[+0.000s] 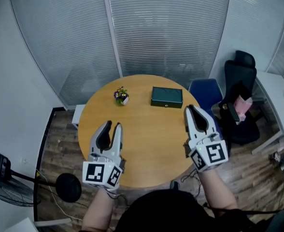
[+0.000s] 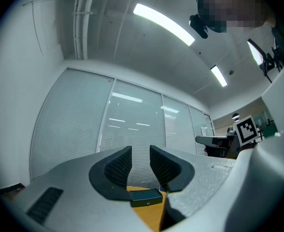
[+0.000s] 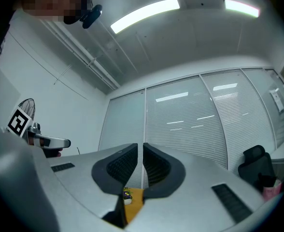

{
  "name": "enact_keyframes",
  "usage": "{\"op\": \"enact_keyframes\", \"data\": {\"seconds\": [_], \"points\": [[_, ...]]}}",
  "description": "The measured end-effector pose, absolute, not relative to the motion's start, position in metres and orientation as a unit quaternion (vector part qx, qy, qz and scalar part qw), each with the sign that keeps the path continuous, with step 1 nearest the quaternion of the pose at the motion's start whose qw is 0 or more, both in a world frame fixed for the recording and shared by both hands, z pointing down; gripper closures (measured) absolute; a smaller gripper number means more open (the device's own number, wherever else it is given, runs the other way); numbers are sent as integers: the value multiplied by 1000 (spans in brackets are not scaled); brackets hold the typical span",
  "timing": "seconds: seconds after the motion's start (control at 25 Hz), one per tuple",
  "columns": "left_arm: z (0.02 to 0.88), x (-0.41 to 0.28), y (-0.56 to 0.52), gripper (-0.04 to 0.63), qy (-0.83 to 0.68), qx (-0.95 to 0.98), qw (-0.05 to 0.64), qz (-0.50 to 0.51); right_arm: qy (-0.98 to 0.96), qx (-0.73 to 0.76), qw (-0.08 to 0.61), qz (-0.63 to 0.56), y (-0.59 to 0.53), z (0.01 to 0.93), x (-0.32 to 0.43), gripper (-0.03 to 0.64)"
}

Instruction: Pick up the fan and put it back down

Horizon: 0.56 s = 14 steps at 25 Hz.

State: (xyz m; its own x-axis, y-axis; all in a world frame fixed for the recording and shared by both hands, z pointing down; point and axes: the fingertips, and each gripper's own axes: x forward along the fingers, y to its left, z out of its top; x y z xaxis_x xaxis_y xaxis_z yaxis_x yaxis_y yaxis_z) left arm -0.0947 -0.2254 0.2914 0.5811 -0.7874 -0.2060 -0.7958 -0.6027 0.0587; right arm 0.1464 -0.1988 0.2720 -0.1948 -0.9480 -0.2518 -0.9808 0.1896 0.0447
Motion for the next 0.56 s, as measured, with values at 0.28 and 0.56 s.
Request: {"op": "enact_keyframes", "data": {"seconds": [0.28, 0.56], "points": [[297, -95, -227, 482, 444, -890, 15, 99, 766, -631, 81, 93, -201, 276, 147, 578], [303, -96, -239, 482, 442, -892, 12, 96, 762, -636, 77, 95, -213, 275, 148, 578]]}}
